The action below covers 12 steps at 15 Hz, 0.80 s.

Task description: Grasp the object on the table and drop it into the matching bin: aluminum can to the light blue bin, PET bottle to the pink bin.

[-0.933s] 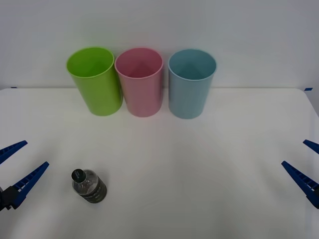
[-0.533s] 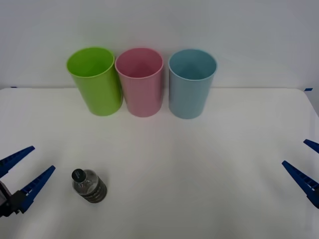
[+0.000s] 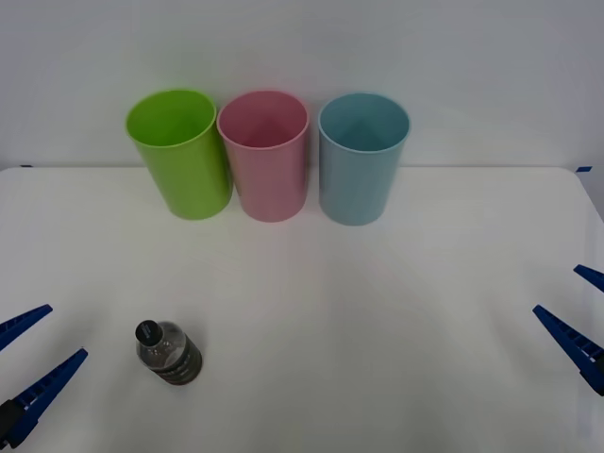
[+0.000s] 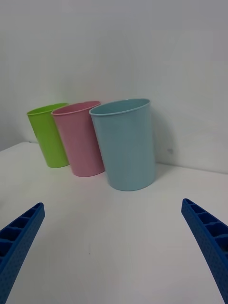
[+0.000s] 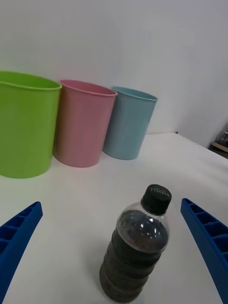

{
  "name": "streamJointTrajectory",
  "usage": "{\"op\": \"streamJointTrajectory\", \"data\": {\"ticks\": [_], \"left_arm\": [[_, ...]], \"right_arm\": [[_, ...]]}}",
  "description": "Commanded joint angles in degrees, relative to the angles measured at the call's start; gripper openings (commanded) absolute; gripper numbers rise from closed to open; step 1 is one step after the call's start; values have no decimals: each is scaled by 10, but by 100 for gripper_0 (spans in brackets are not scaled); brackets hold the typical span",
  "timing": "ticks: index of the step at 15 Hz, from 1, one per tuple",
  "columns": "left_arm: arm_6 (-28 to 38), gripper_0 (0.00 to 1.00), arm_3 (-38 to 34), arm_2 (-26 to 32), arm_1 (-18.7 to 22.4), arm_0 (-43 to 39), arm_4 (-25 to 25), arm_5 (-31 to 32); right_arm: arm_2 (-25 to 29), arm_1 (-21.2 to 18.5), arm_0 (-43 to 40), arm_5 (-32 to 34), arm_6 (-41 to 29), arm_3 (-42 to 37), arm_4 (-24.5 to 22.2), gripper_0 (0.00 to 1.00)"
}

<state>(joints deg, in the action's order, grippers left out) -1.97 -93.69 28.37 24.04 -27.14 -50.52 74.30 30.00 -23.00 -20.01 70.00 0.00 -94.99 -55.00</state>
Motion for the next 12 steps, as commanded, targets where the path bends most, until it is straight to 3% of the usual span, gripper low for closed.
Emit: {"op": "streamJointTrajectory", "data": {"ticks": [1, 8, 12], "left_arm": [[-27, 100, 0, 0, 9, -25, 0, 11], [-151, 100, 1, -17, 16, -77, -20, 11], [-173, 100, 18, -24, 15, -82, -41, 11]], "right_arm": [[0, 0, 0, 0, 0, 0, 0, 100], [0, 0, 0, 0, 0, 0, 0, 100], [0, 0, 0, 0, 0, 0, 0, 100]]}}
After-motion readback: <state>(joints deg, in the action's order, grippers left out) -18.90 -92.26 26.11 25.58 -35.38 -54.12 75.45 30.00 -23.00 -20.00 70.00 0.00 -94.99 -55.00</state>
